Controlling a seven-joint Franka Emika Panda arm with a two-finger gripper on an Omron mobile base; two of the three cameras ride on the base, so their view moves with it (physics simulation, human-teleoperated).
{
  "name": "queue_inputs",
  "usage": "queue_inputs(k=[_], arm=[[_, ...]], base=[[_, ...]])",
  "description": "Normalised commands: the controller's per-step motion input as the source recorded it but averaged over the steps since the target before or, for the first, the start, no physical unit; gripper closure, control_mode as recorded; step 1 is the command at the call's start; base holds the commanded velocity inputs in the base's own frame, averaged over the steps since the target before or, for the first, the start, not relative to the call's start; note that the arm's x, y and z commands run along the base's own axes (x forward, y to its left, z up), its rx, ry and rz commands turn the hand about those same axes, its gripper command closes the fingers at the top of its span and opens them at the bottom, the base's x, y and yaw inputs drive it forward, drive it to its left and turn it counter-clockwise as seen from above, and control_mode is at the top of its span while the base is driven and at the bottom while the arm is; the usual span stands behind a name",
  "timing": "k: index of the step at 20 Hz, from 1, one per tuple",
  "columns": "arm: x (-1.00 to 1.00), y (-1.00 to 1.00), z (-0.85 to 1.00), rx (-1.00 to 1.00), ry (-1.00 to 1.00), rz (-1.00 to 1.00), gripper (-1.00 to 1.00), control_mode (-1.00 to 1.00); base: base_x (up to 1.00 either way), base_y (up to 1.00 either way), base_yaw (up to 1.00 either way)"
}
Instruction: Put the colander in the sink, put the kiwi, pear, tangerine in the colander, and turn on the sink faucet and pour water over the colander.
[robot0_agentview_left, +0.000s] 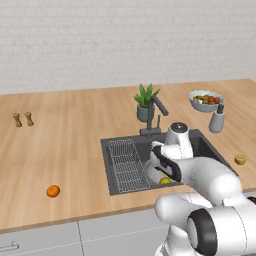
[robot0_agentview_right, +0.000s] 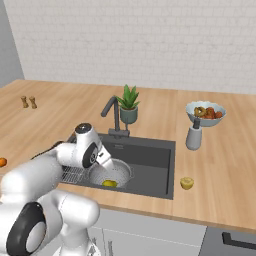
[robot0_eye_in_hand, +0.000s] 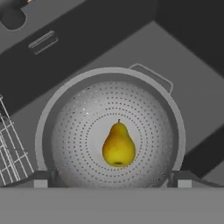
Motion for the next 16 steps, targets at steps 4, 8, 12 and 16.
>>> queue_inputs(k=[4,8,12,16], arm=[[-0.45,0.91,0.54,0.02,0.0,0.0,-1.0,-1.0],[-0.27,1.0,0.62,0.03,0.0,0.02,-1.0,-1.0],[-0.12,1.0,0.5,0.01,0.03,0.04,-1.0,-1.0],[-0.09,1.0,0.38,0.0,0.04,0.07,-1.0,-1.0]], base=[[0.0,0.0,0.0],[0.0,0.0,0.0],[0.0,0.0,0.0],[0.0,0.0,0.0]])
